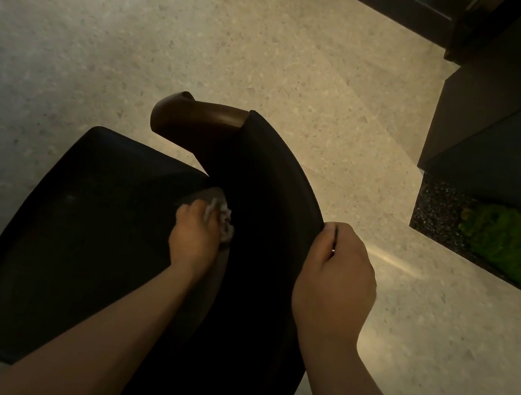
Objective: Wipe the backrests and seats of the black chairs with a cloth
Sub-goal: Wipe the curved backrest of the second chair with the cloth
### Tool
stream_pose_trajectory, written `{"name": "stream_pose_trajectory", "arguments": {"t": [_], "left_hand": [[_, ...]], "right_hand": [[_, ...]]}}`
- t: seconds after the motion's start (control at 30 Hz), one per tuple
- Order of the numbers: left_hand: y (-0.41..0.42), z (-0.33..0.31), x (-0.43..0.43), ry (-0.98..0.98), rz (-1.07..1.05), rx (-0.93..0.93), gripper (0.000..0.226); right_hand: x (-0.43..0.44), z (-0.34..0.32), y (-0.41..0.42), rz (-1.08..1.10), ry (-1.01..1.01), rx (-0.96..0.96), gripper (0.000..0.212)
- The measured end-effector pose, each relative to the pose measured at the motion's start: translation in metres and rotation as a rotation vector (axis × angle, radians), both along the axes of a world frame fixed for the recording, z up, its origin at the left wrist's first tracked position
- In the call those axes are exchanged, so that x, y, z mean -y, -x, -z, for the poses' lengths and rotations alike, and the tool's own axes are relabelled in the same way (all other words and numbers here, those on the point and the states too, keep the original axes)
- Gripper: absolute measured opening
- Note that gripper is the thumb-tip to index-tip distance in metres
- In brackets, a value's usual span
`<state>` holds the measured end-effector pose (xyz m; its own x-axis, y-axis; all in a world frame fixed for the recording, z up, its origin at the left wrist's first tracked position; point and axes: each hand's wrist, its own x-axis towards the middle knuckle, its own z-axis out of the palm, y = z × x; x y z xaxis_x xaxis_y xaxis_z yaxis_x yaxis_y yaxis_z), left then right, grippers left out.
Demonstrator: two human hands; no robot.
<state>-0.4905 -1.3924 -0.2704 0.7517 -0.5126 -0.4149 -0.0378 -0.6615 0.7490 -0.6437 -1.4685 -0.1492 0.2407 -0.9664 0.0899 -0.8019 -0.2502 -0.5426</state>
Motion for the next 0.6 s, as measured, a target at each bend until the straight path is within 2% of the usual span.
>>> {"name": "stream_pose_trajectory", "arguments": {"t": [0.1,0.17,0.3,0.4,0.5,0.6], "left_hand": [[-0.001,-0.016,0.013,0.096,-0.116,0.202,0.027],[0.003,-0.027,0.029,0.19,-0.109,0.241,0.029],[0.002,-0.024,0.036,0.195,-0.098,0.0,0.022],[-0.016,-0.021,0.023,0.037,0.042,-0.212,0.017],[-0.033,-0.022,0.007,-0.176,0.207,-0.143,0.021],[-0.048,-0.037,-0.002,-0.126,0.206,-0.047,0.018]], "right_hand": [[0.0,0.001,0.001,-0.006,0.006,0.003,0.027],[0.0,0.001,0.001,-0.007,0.004,0.006,0.027],[0.001,0.0,0.001,-0.016,-0.012,0.011,0.026],[0.0,0.001,0.002,-0.014,-0.012,0.012,0.026],[0.001,-0.001,0.001,-0.01,-0.059,0.004,0.027],[0.004,-0.005,0.002,-0.051,-0.131,-0.045,0.026]]}}
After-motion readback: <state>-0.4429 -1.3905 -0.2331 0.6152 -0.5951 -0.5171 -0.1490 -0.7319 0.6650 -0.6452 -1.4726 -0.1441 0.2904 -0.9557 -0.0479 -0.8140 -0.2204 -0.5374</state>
